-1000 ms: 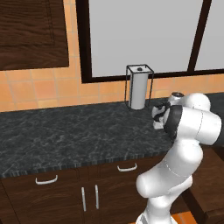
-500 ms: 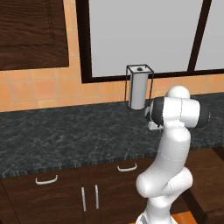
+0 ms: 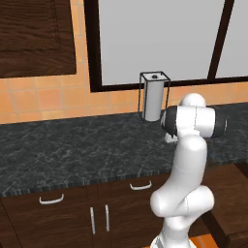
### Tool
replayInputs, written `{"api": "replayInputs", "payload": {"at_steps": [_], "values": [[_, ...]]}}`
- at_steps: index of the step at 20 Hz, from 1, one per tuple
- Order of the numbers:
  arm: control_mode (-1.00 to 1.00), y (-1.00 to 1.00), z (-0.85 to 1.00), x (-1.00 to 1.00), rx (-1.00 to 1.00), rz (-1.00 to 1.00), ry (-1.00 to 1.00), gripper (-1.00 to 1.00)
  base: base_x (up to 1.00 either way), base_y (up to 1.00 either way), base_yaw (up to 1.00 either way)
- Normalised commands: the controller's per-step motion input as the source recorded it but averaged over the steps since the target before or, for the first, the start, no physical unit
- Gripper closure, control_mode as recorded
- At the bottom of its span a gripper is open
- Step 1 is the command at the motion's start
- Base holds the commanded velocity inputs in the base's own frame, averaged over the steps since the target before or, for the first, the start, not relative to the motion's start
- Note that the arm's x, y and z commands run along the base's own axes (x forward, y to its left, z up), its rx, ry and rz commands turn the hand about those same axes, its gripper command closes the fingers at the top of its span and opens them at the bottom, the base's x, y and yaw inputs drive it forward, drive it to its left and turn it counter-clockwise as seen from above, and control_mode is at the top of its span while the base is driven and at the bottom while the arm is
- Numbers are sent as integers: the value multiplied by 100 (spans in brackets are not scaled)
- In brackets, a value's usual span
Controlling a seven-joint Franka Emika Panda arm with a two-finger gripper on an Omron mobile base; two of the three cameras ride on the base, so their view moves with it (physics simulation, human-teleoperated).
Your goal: Pick the ladle from the drawer and place it on the counter.
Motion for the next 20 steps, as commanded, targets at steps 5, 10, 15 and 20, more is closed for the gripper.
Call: {"api": "replayInputs", "payload": {"at_steps": [5,10,15,20], "values": [[-100,0,24,0,0,-1,-1,-100,0,0,0],[-100,11,96,-21,-1,-2,-6,-100,0,0,0],[-100,55,88,-81,-8,-7,-9,-100,0,0,0],[-100,71,63,-100,-5,-8,-11,-100,0,0,0]]}}
